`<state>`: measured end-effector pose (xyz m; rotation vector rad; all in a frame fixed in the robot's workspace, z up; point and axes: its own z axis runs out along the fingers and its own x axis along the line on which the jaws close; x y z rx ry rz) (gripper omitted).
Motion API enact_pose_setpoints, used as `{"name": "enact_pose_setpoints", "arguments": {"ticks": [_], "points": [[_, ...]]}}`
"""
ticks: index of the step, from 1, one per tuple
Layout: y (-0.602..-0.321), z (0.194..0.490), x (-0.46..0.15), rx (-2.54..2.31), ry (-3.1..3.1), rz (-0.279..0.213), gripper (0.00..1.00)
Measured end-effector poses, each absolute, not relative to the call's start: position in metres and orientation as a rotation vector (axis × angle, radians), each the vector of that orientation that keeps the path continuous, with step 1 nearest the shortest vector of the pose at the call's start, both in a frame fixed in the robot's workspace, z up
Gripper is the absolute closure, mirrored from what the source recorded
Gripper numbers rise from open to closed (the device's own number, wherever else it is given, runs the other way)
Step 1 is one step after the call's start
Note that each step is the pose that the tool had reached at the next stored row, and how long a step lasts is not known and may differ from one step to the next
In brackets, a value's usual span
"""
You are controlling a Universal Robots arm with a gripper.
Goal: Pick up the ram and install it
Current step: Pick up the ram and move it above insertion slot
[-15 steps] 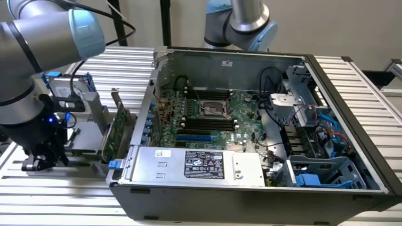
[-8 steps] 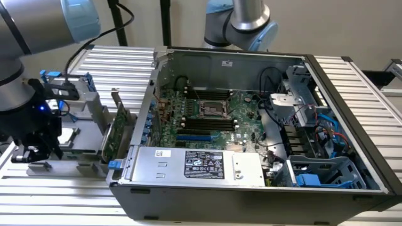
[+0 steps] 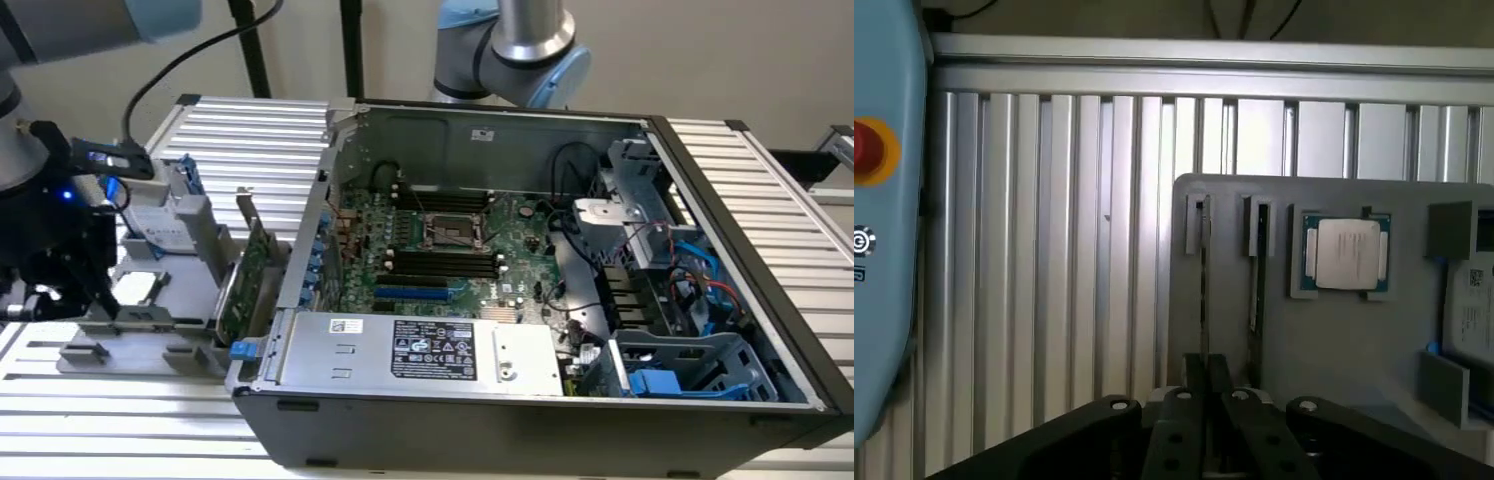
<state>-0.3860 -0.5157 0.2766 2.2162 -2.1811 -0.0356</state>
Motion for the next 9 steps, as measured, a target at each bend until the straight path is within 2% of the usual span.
{"name": "enact_pose_setpoints", "arguments": {"ticks": [9], "points": [[-0.516, 0.318, -0.37, 2.216, -2.181, -0.037, 1.0]]}}
